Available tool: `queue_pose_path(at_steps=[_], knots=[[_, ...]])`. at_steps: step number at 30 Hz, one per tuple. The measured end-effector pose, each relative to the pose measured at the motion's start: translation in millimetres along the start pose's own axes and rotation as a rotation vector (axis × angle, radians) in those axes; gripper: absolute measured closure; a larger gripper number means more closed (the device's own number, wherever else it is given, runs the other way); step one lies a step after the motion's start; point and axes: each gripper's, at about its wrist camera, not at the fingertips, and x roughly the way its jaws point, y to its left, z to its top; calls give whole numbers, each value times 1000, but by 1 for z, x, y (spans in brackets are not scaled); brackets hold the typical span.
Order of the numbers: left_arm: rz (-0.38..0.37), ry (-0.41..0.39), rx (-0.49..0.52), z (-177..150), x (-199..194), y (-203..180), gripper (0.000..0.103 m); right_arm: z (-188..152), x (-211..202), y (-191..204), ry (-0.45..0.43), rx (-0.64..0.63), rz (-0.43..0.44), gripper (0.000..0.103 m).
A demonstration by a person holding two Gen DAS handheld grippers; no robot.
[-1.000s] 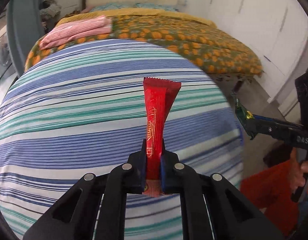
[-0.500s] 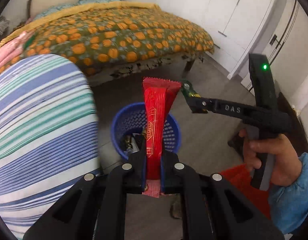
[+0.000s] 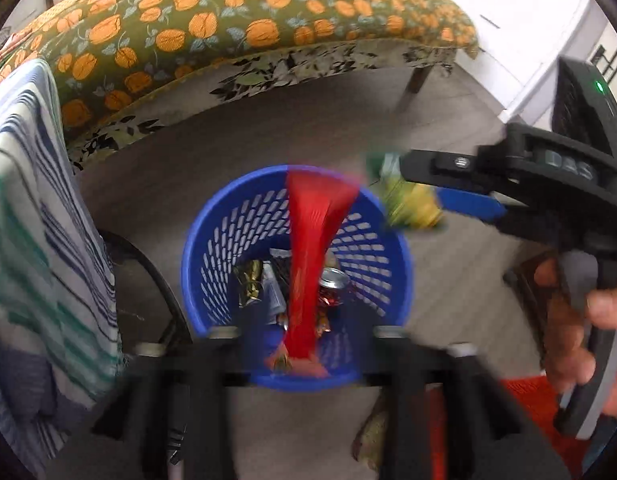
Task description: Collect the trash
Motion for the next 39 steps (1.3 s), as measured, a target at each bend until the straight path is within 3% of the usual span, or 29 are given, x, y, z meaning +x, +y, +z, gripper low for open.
queue_pose_path(at_steps=[2,4,8,12,17,19,21,25,30,39], knots=[[6,-28,-14,-1,-7,2,35,-1,-3,-6,-20,18,-23,26],[-15,-57,-19,-3,-21,1,25,-3,-15,-4,-43,18,-50,18],[19,-186,13,-17,-72,-10,7,-15,-50,15,-121,-83,-139,12],[92,-334,63,-39,-131,-27,5,-41,-99,50,-234,-192,-166,9],[213,-416,106,-66,-177,-44,5,-102,-172,96,-475,-365,-252,5],[266,-441,87,-76,-186,-47,5,-117,-183,104,-501,-380,-262,4],[257,-431,86,-83,-187,-50,5,-126,-186,103,-473,-364,-321,5],[149,-343,46,-88,-182,-39,5,-144,-188,94,-456,-368,-368,5],[146,-267,15,-95,-167,-38,5,-154,-172,79,-355,-390,-453,5],[160,-171,-33,-100,-141,-30,5,-161,-153,64,-240,-382,-469,5]])
